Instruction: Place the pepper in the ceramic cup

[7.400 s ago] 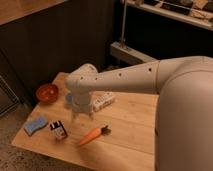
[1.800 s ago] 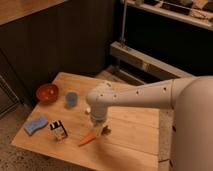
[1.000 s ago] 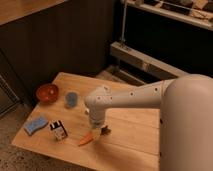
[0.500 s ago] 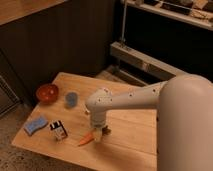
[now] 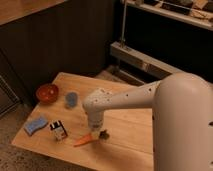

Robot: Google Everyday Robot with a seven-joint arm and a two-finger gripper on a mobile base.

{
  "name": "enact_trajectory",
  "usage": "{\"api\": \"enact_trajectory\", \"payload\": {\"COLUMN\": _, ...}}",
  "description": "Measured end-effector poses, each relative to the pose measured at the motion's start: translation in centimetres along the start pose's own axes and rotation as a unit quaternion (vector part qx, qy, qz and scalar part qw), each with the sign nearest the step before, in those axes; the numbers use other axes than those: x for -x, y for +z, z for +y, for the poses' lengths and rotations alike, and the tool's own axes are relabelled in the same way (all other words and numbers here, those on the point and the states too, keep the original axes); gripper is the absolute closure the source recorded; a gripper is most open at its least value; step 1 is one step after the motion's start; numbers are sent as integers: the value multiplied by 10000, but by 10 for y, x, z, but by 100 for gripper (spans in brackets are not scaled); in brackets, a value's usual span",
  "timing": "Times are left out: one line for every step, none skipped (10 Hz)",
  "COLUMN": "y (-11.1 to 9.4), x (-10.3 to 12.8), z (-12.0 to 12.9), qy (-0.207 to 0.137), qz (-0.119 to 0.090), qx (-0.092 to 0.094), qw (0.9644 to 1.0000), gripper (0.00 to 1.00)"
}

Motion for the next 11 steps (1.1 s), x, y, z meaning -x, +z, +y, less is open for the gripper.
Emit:
{"api": "enact_trajectory", "payload": {"y": -8, "x": 2, "z": -3, "qy": -15, "qz": 127, "qx": -87, "qw": 9999, "gripper": 100}}
{"api": "enact_trajectory", "payload": {"y": -23, "x": 7, "z": -8, "qy": -35, "qz": 258, "qx": -225, "qw": 9994, "gripper": 100}}
{"api": "enact_trajectory", "payload": {"y": -39, "x": 11, "z": -14, "qy": -54, "qz": 394, "qx": -379, "qw": 9985, "gripper": 100}}
{"api": "enact_trajectory", "payload": {"y": -55, "x": 14, "z": -20, "qy": -26, "qz": 532, "qx": -516, "qw": 9972, "gripper": 100}}
{"api": "enact_trajectory", "payload": {"y": -71, "x": 17, "z": -27, "qy": 2, "qz": 655, "qx": -659, "qw": 9957, "gripper": 100}}
{"api": "enact_trajectory", "payload": {"y": -92, "x": 23, "z": -35, "qy": 37, "qz": 812, "qx": -839, "qw": 9932, "gripper": 100}}
{"api": "enact_trajectory", "payload": {"y": -106, "x": 28, "z": -40, "qy": 48, "qz": 905, "qx": -964, "qw": 9912, "gripper": 100}}
{"api": "enact_trajectory", "payload": {"y": -120, "x": 32, "z": -46, "qy": 67, "qz": 1017, "qx": -1092, "qw": 9888, "gripper": 100}}
{"api": "enact_trajectory", "payload": {"y": -130, "x": 35, "z": -50, "qy": 89, "qz": 1098, "qx": -1180, "qw": 9869, "gripper": 100}}
{"api": "enact_trajectory", "payload": {"y": -142, "x": 38, "z": -57, "qy": 138, "qz": 1212, "qx": -1290, "qw": 9841, "gripper": 100}}
{"api": "enact_trajectory", "payload": {"y": -149, "x": 40, "z": -65, "qy": 198, "qz": 1313, "qx": -1373, "qw": 9816, "gripper": 100}}
